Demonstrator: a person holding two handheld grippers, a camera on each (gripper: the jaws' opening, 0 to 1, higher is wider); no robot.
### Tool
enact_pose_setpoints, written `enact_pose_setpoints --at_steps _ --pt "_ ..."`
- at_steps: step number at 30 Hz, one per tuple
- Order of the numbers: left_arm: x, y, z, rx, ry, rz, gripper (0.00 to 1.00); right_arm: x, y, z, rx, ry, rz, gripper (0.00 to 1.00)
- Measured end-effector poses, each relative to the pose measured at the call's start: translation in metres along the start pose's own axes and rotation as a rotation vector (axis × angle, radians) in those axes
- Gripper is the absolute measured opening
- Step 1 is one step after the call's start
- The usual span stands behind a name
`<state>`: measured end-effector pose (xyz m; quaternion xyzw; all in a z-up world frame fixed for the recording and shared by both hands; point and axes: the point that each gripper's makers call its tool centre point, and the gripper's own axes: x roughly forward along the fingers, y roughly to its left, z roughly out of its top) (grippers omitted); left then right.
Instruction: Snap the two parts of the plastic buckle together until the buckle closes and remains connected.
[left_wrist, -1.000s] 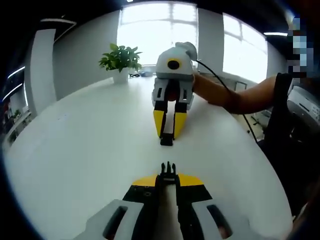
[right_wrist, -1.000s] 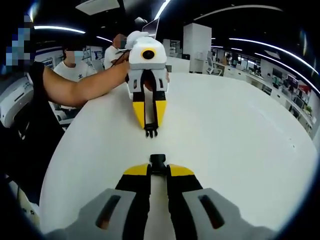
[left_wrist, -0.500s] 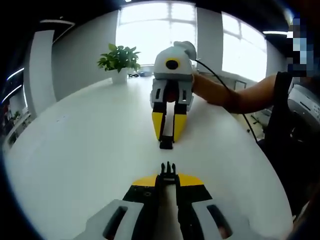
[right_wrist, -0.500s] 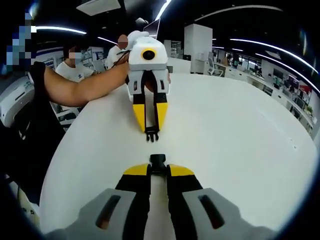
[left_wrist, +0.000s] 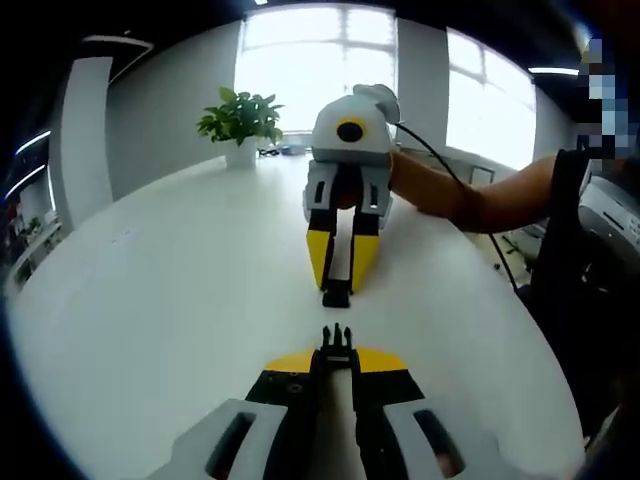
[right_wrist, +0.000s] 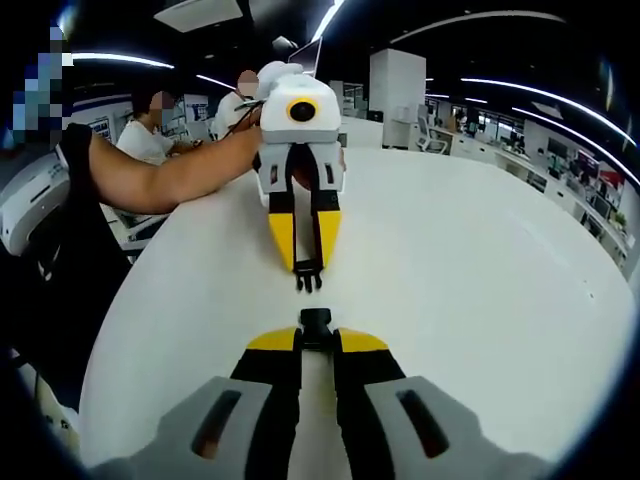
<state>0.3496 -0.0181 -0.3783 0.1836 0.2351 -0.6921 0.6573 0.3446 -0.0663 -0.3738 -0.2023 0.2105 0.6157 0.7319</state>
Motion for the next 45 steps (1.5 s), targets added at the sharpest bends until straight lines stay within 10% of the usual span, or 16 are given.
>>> enact_pose_setpoints --at_steps 45 --pt "0.0094 -0.0009 0.0061 0.016 -0.030 -0.005 0.10 0.0041 0.0023 0.0022 -0.003 -0.010 0.004 0.12"
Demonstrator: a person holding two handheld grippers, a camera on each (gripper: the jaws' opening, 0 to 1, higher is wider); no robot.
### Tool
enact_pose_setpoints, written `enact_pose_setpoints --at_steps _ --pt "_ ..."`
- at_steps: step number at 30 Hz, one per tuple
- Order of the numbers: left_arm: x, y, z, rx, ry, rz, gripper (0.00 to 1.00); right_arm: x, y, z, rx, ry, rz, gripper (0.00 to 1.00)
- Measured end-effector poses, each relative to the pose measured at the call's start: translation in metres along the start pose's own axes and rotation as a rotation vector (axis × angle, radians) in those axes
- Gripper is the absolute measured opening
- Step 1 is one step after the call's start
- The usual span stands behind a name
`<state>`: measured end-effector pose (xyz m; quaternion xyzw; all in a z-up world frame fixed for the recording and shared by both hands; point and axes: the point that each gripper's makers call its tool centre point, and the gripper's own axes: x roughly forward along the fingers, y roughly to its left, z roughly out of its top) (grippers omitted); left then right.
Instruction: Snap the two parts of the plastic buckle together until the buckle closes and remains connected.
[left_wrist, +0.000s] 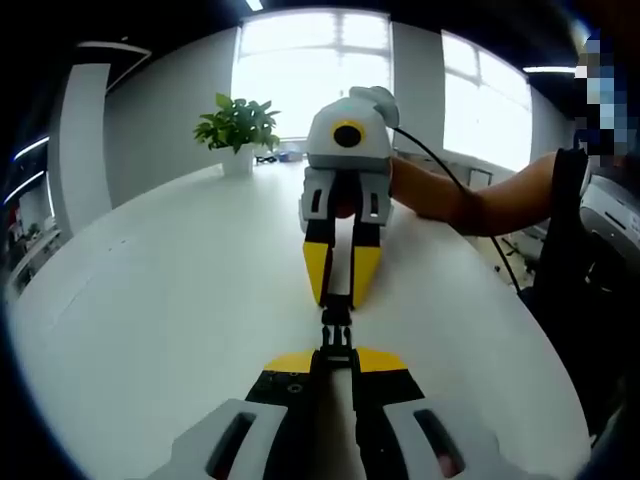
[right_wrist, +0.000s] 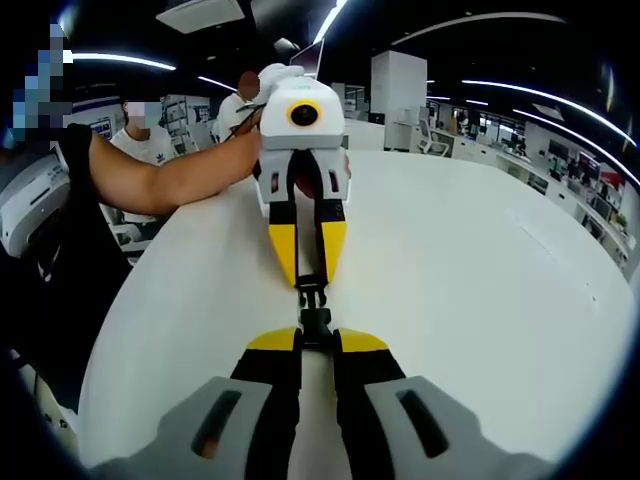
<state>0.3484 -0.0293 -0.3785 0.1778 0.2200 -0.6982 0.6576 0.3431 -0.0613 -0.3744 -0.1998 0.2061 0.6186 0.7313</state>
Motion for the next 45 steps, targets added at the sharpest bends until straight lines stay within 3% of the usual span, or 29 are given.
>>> enact_pose_setpoints --at_steps 42,45 --pt "0.0040 -0.0030 0.0019 0.035 0.006 0.003 0.10 0.0027 0.0006 0.0022 -0.007 -0.014 0.012 0.12" --pt "0.0040 -0.0019 0.0019 0.010 -0.004 -0.004 0.10 0.0025 0.0000 0.0021 -0.005 -0.015 0.012 0.12"
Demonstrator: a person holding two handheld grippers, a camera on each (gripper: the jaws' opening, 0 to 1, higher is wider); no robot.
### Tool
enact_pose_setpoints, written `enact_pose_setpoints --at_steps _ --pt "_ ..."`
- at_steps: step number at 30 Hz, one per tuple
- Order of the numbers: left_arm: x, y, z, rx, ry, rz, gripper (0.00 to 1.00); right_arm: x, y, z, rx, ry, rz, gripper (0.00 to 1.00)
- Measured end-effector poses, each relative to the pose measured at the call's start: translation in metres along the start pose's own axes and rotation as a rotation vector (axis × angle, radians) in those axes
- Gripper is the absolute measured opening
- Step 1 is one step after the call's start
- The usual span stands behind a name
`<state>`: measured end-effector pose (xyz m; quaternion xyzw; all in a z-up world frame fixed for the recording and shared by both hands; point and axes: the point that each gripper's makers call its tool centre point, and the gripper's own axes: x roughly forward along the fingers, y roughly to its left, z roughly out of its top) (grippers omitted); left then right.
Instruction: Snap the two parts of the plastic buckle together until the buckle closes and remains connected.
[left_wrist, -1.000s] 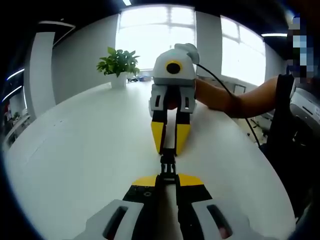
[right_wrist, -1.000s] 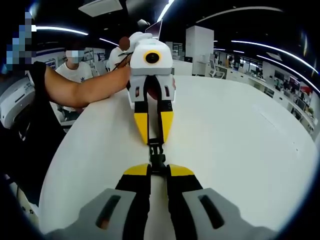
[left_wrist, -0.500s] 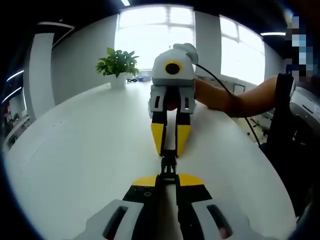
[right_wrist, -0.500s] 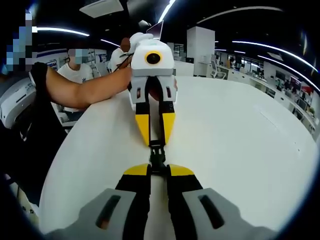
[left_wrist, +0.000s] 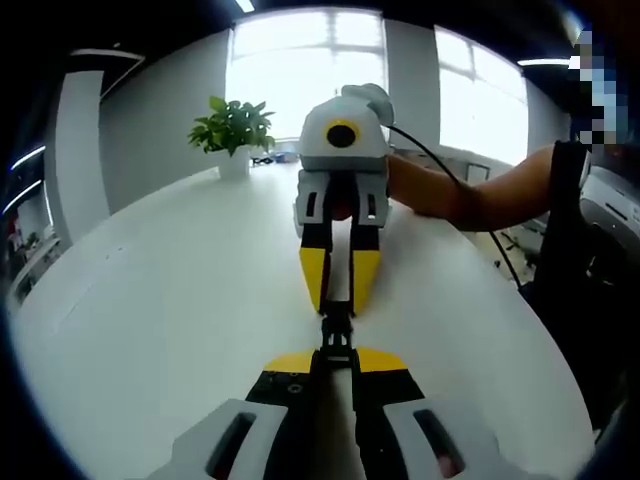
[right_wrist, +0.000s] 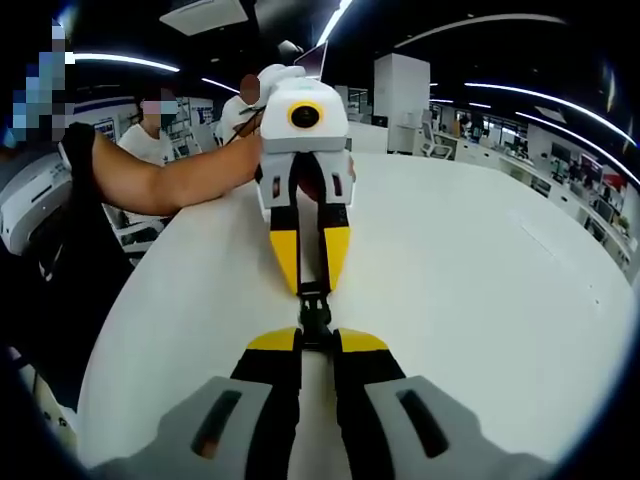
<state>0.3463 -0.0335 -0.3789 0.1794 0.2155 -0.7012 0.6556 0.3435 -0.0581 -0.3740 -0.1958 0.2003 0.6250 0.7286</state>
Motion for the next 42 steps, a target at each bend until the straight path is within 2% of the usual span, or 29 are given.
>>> enact_pose_setpoints --at_steps 20,30,32,33,34,42 --pt "0.003 0.000 0.002 0.054 -0.001 0.025 0.09 0.003 0.001 0.002 0.004 -0.009 -0.013 0.11" --pt "0.004 -0.002 0.003 0.044 0.000 0.015 0.08 0.004 0.002 0.003 -0.003 -0.011 -0.006 0.10" --pt "0.006 -0.004 0.003 0.045 -0.005 0.001 0.08 0.007 0.006 0.005 -0.013 -0.025 0.017 0.10" --pt "0.007 -0.012 0.006 0.035 -0.009 -0.035 0.08 0.010 0.006 0.011 -0.040 -0.039 0.021 0.10" --pt "0.004 -0.009 0.007 0.064 0.000 -0.014 0.08 0.009 0.004 0.009 -0.035 -0.024 0.018 0.10" --pt "0.001 -0.007 0.008 0.045 -0.004 -0.014 0.08 0.008 0.003 0.006 -0.011 -0.028 0.020 0.11"
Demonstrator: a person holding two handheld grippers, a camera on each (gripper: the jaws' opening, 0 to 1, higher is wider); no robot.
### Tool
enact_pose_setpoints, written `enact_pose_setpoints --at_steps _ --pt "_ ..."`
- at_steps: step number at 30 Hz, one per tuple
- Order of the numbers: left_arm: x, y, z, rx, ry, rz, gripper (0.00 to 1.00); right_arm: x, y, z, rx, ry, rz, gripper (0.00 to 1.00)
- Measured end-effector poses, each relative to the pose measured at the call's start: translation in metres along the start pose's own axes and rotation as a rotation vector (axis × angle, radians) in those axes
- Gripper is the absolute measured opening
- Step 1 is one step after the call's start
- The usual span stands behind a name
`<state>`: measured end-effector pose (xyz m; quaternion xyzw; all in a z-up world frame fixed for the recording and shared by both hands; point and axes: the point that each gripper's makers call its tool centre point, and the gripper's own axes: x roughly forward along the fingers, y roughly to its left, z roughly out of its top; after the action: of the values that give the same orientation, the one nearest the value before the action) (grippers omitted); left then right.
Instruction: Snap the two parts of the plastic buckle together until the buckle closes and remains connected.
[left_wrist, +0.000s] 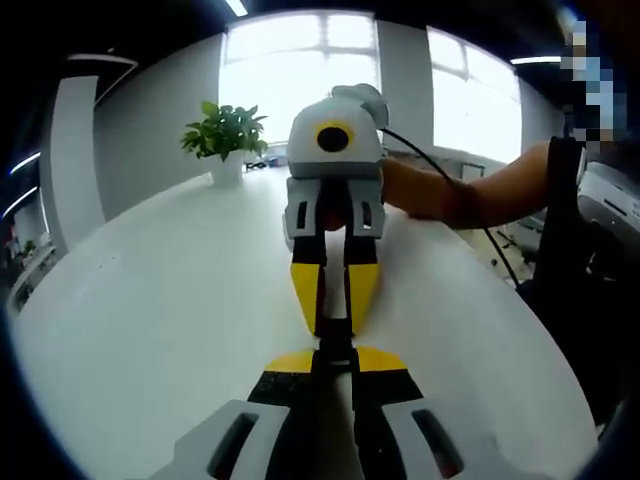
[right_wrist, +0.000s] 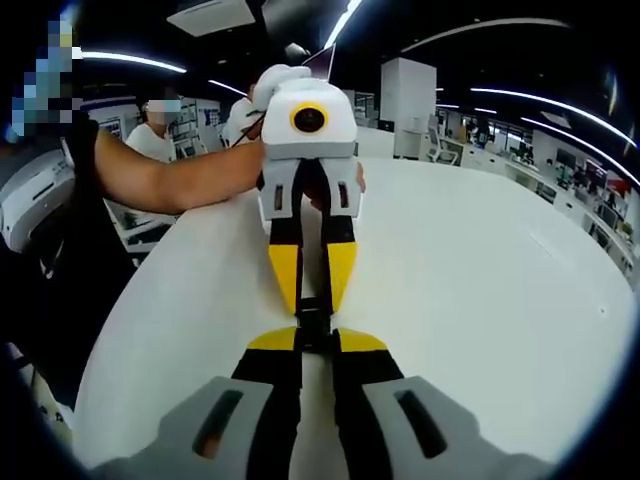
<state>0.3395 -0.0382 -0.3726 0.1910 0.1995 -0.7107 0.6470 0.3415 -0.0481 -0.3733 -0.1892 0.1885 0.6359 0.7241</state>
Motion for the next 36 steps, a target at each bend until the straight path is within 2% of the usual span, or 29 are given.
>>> enact_pose_setpoints --at_steps 13,18,19,20,22,24,25,26,27,28,29,30,31,32,34,35,36 --pt "0.003 0.001 -0.001 0.003 -0.010 0.003 0.10 -0.001 0.002 -0.001 -0.012 0.007 -0.006 0.11" --pt "0.002 0.004 -0.002 0.040 -0.031 0.008 0.11 -0.001 -0.002 -0.001 -0.004 -0.003 -0.012 0.11" --pt "0.001 0.010 -0.002 0.031 -0.039 0.022 0.15 -0.003 -0.005 -0.002 0.000 -0.003 -0.016 0.11" --pt "0.000 0.020 0.001 0.036 -0.063 0.070 0.28 -0.004 -0.005 -0.003 0.000 -0.002 -0.020 0.11" --pt "-0.003 0.025 0.006 0.028 -0.104 0.084 0.51 -0.005 -0.006 -0.003 0.001 -0.002 -0.029 0.11" --pt "-0.007 0.031 0.013 0.008 -0.146 0.110 0.66 -0.004 -0.006 -0.003 0.003 -0.002 -0.032 0.11" --pt "-0.009 0.037 0.015 0.003 -0.162 0.140 0.80 -0.004 -0.006 -0.003 0.003 -0.002 -0.032 0.11" --pt "-0.010 0.048 0.018 0.007 -0.174 0.198 0.96 -0.004 -0.006 -0.003 0.004 -0.002 -0.034 0.11" --pt "-0.014 0.066 0.014 0.024 -0.154 0.302 0.98 -0.004 -0.007 -0.002 0.006 -0.005 -0.036 0.11" --pt "-0.023 0.088 0.006 0.076 -0.075 0.421 1.00 -0.005 -0.007 -0.001 0.009 -0.011 -0.039 0.11" --pt "-0.028 0.102 -0.002 0.084 -0.022 0.495 1.00 -0.007 -0.014 0.004 0.041 -0.041 -0.082 0.11" --pt "-0.033 0.109 -0.001 0.001 -0.058 0.523 1.00 -0.013 -0.029 0.004 0.052 -0.041 -0.134 0.11" --pt "-0.047 0.126 -0.003 -0.049 -0.078 0.619 1.00 -0.015 -0.026 0.005 0.081 -0.057 -0.098 0.11" --pt "-0.055 0.132 -0.002 -0.063 -0.098 0.653 1.00 -0.018 -0.029 0.009 0.077 -0.086 -0.111 0.11" --pt "-0.056 0.123 0.007 -0.068 -0.181 0.585 1.00 -0.023 -0.036 0.014 0.076 -0.102 -0.155 0.11" --pt "-0.056 0.114 0.011 -0.111 -0.222 0.531 1.00 -0.024 -0.038 0.015 0.075 -0.102 -0.167 0.11" --pt "-0.057 0.110 0.014 -0.139 -0.247 0.505 1.00 -0.024 -0.039 0.015 0.072 -0.103 -0.179 0.11"
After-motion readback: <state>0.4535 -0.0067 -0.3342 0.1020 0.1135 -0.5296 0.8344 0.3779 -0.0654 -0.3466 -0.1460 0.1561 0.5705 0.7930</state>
